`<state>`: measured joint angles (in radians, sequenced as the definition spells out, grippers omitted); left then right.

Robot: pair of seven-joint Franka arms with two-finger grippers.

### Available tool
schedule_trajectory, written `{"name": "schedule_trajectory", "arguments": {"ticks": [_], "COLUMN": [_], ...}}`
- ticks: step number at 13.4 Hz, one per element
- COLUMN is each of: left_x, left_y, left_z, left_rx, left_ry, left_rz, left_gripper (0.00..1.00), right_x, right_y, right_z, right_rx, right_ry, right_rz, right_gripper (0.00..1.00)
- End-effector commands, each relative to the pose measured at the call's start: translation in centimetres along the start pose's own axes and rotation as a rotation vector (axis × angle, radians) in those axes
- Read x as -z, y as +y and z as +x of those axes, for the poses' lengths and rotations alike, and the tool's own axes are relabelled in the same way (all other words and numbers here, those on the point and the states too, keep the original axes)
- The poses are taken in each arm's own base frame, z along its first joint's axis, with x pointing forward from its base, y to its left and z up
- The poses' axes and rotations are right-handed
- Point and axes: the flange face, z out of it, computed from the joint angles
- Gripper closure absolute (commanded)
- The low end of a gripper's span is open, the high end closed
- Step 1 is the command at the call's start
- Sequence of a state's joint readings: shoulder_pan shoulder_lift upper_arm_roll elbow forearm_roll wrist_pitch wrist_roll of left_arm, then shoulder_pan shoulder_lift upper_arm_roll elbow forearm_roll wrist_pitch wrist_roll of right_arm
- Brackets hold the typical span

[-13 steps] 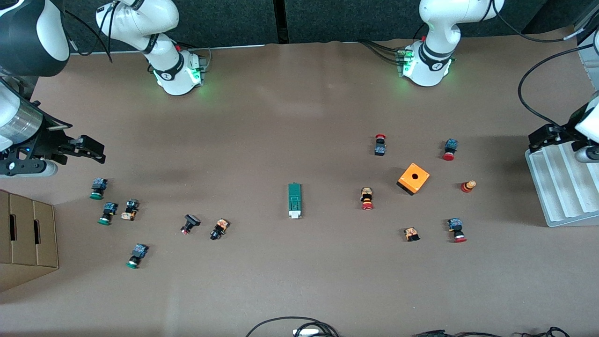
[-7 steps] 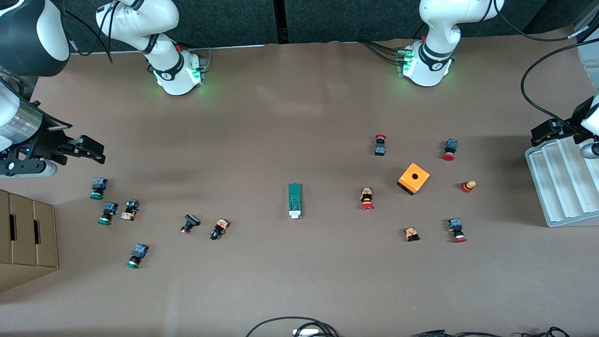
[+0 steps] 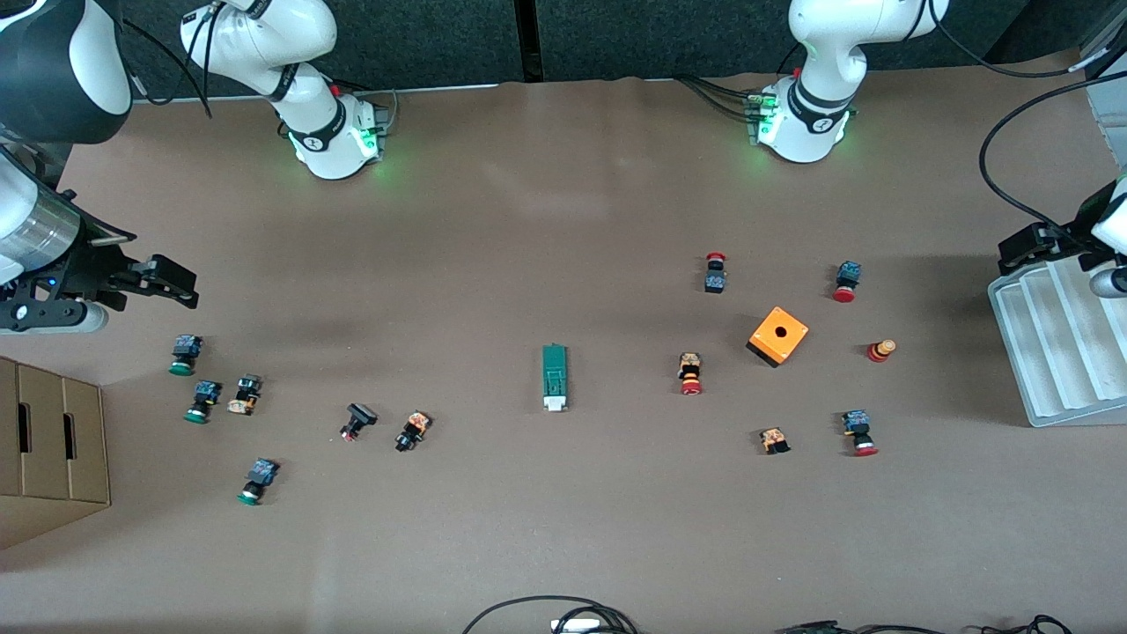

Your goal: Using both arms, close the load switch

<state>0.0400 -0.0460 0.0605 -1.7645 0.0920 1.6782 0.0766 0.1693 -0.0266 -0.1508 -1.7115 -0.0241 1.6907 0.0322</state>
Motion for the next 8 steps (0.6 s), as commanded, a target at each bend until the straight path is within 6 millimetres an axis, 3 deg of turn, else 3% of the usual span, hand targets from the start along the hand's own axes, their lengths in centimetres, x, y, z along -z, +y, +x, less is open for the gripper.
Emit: {"name": "schedule_trajectory", "arguments": {"ticks": [1, 8], "left_x": [0.89, 0.82], "left_y": [0.28, 0.12], "left_z": [0.02, -0.06], "left_rx": [0.030, 0.029], "left_ry": [-0.004, -0.010], "left_rz": [0.001, 0.000], "left_gripper": [0.00, 0.00], "right_x": [0.52, 0.45], "right_y": [0.05, 0.13], "right_z": [0.15, 0.20], "right_rx": [-0.001, -0.002], "right_ry": [0.016, 0.016], "right_rz": [0.004, 0.004], "right_gripper": [0.00, 0.00]}}
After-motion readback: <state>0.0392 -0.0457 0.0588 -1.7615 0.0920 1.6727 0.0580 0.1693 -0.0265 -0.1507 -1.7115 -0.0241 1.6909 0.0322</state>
